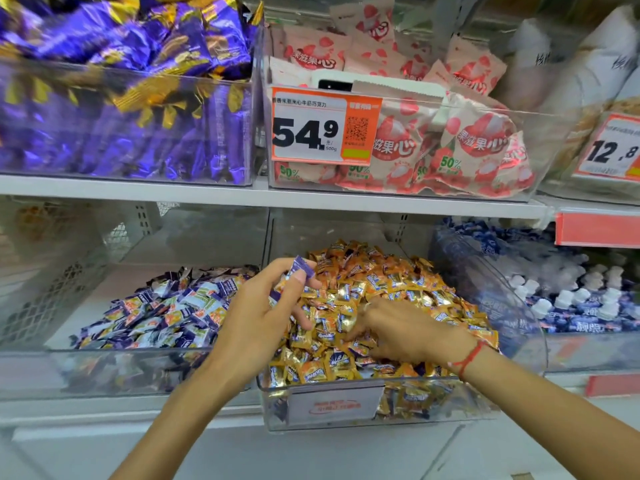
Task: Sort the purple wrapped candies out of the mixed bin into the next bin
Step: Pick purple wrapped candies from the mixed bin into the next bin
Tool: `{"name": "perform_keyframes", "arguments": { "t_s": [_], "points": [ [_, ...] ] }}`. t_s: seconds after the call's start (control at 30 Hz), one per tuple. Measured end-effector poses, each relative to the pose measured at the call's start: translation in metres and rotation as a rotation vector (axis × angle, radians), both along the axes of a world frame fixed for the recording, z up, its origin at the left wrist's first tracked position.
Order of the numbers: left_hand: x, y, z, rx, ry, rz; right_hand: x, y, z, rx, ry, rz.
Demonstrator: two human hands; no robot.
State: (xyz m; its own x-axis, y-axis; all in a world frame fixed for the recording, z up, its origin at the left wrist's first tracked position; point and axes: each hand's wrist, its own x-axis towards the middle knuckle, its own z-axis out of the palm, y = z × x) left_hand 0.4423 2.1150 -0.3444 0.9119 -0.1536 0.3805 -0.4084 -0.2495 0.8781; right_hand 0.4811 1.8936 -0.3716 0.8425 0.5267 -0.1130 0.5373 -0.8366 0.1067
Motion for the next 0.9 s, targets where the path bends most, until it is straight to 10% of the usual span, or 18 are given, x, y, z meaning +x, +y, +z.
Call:
{"name": "perform_keyframes", "arguments": {
  "t_s": [0.2,0.33,0.57,0.8,0.9],
  "points": [
    [0.009,0.001,-0.003,-0.039,0.01,0.022,0.0,-0.014,0.005,0.318,0.202,-0.119],
    [0.016,0.002,0.0,0.021,0.005,-0.022,-0.017,-0.012,0.017,0.878,0.364,-0.299],
    [0.012,-0.001,-0.006,0.041,-0.041,0.02,-0.041,0.051,0.05,1.439,0.226,-0.239],
    [0.006,0.0,-0.008,-0.017,-0.065,0.069,-0.033,0.042,0.049,1.304,0.203,-0.208],
    [0.003,0.0,-0.009,0.012,-0.044,0.06,-0.02,0.01,0.032,0.731,0.221,-0.17]
  ]
}}
